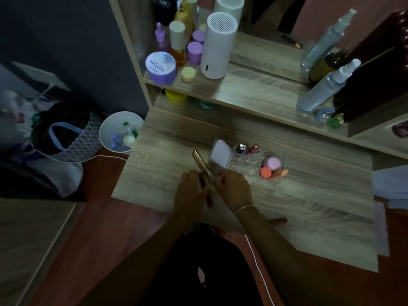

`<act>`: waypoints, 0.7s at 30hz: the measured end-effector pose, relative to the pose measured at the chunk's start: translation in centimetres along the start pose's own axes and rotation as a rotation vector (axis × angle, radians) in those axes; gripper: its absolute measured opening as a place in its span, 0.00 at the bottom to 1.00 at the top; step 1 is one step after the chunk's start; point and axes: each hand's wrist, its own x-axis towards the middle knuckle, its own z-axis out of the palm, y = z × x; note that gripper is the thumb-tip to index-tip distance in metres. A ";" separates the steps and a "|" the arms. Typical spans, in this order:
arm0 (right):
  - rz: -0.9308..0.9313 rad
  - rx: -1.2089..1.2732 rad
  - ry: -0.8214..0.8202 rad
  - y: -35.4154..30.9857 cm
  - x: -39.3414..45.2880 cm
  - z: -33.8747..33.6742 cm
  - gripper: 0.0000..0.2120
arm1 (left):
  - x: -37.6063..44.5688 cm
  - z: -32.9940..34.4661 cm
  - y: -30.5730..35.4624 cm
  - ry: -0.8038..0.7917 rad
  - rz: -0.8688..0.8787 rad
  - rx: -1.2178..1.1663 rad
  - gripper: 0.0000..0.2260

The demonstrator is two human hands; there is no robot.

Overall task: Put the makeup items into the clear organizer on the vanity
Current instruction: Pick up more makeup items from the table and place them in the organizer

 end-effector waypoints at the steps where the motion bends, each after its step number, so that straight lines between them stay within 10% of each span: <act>1: -0.006 -0.003 0.009 0.0 0.2 0.3 0.11 | -0.1 0.1 0.1 -0.006 -0.009 0.013 0.19; 21: -0.019 -0.013 0.037 0.1 -0.8 1.5 0.15 | 1.0 -3.0 -2.5 -0.036 -0.050 0.053 0.23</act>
